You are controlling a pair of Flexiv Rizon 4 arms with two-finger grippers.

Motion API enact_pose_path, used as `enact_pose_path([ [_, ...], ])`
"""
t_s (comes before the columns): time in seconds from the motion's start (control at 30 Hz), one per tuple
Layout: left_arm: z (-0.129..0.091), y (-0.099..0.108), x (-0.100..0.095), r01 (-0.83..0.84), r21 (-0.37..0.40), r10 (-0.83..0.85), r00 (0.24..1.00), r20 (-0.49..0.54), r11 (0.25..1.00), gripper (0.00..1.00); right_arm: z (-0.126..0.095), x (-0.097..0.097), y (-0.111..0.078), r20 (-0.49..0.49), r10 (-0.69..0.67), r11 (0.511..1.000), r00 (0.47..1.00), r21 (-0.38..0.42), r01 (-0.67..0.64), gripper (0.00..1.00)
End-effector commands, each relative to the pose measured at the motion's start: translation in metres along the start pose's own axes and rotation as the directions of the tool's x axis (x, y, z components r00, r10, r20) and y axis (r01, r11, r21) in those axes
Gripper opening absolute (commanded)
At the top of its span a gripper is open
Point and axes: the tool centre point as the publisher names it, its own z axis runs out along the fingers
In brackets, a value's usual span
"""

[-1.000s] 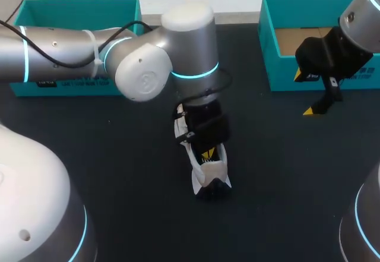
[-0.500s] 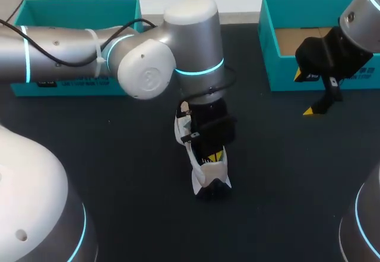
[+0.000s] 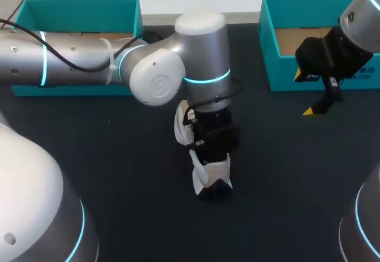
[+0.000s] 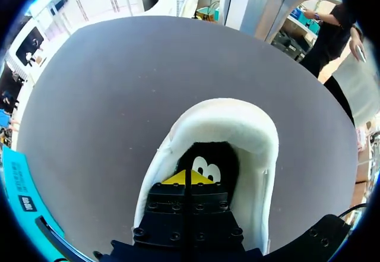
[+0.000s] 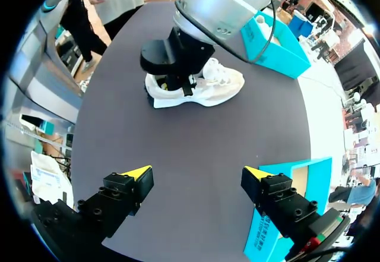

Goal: Take the shoe out of the shoebox, open the shoe tongue, remove and reinsert the insole, then place the shoe into the shoebox

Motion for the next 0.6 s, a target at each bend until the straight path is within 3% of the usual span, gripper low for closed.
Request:
enact_pose_path([
  [0.03, -0.016, -0.005, 0.011, -0.005, -0.037, 0.005, 1.000, -0.008, 0.999, 0.00, 0.001, 0.000, 0.000, 0.001, 0.000, 1.000, 1.000, 0.001, 0.000, 1.00],
  [0.27, -0.038, -0.010, 0.019, -0.054, -0.099, 0.046, 0.995, -0.086, 0.994, 0.00, 0.001, 0.000, 0.000, 0.001, 0.000, 1.000, 1.000, 0.001, 0.000, 1.00],
  [0.6, -0.071, -0.004, 0.033, -0.092, -0.275, 0.049, 0.986, -0.157, 0.957, 0.00, 0.001, 0.000, 0.000, 0.001, 0.000, 1.000, 1.000, 0.001, 0.000, 1.00],
])
